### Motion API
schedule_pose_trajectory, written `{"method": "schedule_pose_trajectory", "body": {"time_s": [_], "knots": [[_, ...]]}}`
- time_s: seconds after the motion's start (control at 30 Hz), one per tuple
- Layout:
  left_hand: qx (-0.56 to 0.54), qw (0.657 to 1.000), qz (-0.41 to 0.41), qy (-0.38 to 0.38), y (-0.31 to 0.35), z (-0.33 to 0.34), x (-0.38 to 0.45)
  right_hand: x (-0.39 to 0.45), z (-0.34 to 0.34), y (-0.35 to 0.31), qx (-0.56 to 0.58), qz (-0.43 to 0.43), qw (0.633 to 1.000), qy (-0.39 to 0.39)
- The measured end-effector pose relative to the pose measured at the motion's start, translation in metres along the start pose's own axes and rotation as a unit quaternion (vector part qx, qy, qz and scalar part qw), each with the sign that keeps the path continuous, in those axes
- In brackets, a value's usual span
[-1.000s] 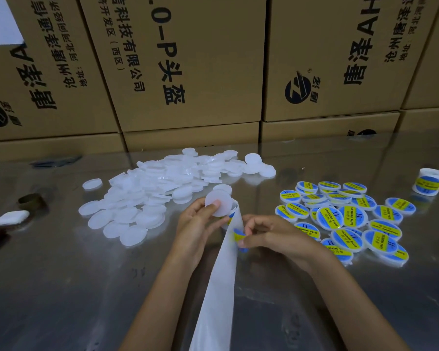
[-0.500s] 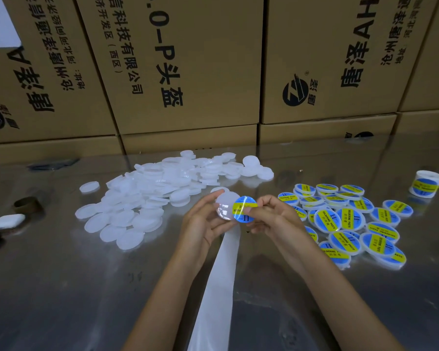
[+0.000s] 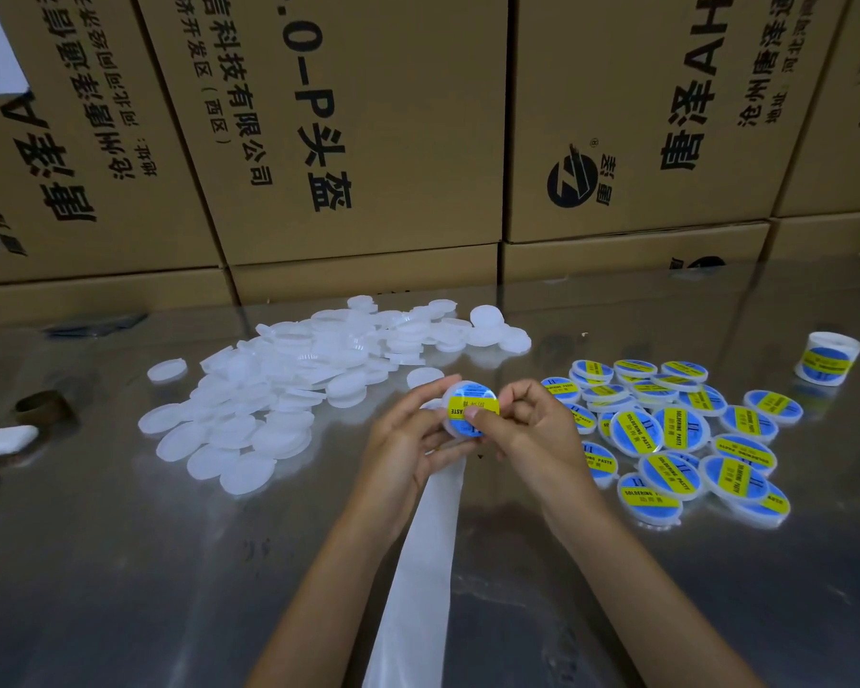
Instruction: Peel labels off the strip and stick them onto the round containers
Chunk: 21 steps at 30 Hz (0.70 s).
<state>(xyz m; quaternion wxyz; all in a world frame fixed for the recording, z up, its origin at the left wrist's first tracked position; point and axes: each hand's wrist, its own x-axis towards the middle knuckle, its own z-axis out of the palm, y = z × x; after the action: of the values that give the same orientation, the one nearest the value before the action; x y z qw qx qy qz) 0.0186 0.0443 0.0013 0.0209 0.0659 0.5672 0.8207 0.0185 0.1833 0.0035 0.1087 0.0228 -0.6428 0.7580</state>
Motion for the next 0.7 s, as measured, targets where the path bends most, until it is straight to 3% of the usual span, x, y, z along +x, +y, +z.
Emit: {"method": "schedule_pose_trajectory", "body": {"time_s": [0.43,0.7], "knots": [[0.040,0.999,0.035,-0.002,-0.002,0.005,-0.005,0.003,0.000,0.007,-0.049,-0.024,0.998,0.033],[-0.100,0.995,-0.005,-0.010,0.006,0.005,-0.004,0.005,-0.005,0.015,-0.187,-0.063,0.978,0.066]]}}
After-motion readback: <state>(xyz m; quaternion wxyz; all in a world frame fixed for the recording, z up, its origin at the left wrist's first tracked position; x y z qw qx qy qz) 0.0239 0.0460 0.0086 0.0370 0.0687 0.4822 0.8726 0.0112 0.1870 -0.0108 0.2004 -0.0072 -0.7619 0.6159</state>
